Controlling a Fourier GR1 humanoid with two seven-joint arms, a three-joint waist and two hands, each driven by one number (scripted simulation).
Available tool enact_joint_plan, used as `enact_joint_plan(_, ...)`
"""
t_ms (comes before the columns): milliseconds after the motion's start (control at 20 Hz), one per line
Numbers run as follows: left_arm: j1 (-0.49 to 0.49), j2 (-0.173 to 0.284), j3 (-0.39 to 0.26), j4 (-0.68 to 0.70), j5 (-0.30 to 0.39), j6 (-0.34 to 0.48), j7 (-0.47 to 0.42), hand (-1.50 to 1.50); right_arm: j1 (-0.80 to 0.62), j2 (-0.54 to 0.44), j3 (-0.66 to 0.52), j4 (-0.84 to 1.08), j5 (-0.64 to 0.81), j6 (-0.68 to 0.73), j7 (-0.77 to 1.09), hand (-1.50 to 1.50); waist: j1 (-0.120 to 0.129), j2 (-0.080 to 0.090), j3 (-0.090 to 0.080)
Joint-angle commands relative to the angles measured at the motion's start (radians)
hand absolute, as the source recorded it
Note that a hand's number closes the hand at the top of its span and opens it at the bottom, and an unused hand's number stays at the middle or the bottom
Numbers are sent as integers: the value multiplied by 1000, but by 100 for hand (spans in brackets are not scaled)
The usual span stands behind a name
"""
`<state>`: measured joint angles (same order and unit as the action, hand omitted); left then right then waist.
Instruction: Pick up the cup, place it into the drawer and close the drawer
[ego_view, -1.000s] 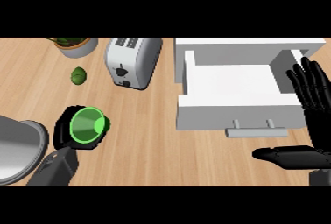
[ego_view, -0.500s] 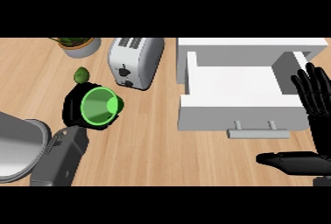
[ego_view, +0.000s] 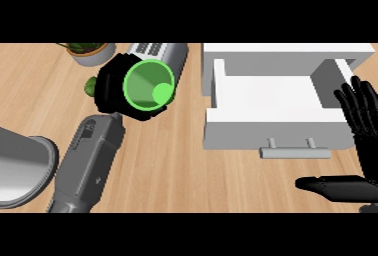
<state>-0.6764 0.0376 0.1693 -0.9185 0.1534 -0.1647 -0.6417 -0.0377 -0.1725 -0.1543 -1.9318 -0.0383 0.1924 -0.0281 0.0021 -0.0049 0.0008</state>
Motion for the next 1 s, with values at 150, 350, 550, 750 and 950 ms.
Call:
enact_joint_plan(150,-223,-37,-71,-76,-21,183,238,150,-34,-16,-25,1,-31,9,26,-150,-16,3,0)
enact_joint_plan(350,-258,-37,-133,-102,-37,229,332,150,16,45,41,26,54,-16,-64,-150,-9,4,0)
enact_joint_plan(550,-385,-37,-213,54,24,369,310,150,-26,-8,-29,73,-2,20,-65,-150,-25,9,0)
enact_joint_plan(750,-474,-38,-215,171,101,373,339,150,8,15,8,-5,9,12,-25,-150,-32,9,0)
enact_joint_plan(950,-568,-38,-261,295,178,427,329,150,-43,-13,-19,45,-12,26,-11,-150,-42,13,0)
